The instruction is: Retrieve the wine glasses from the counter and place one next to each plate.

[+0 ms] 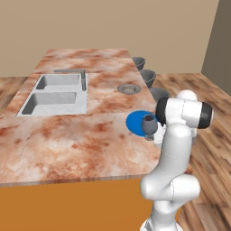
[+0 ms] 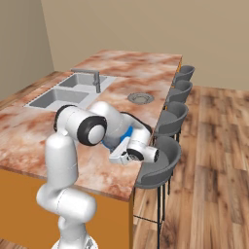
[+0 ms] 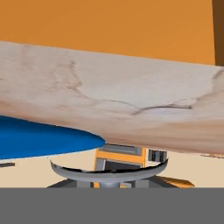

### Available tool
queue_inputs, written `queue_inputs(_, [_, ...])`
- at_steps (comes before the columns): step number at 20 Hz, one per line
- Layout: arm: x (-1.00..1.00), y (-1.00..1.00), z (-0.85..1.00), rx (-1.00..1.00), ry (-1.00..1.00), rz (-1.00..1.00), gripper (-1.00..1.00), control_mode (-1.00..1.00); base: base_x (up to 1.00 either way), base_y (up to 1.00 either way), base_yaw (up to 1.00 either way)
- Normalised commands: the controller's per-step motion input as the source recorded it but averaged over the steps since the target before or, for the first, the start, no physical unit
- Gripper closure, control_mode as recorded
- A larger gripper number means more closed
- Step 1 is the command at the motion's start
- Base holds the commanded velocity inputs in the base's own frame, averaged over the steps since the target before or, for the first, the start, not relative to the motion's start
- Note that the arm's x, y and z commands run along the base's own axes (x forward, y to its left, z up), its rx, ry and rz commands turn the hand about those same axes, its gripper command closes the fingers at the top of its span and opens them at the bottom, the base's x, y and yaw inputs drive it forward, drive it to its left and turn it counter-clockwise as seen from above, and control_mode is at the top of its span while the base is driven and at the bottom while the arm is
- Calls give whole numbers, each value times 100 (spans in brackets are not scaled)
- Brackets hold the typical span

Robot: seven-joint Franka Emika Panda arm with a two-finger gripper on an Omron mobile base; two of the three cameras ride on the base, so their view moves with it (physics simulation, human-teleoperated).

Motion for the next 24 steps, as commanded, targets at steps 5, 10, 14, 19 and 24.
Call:
queue_inputs(5, [-26,-12,28,3,-6,0,100,-100,0,0,0])
queue_inputs(10, [-18,-1,17,2,-4,0,100,-100,0,0,0])
queue_inputs(14, [-1,0,0,0,1,0,100,-100,0,0,0])
queue_inputs(19, [0,0,-13,0,10,0,100,-100,0,0,0])
queue_inputs(24, [0,0,-22,0,14,0,100,-100,0,0,0])
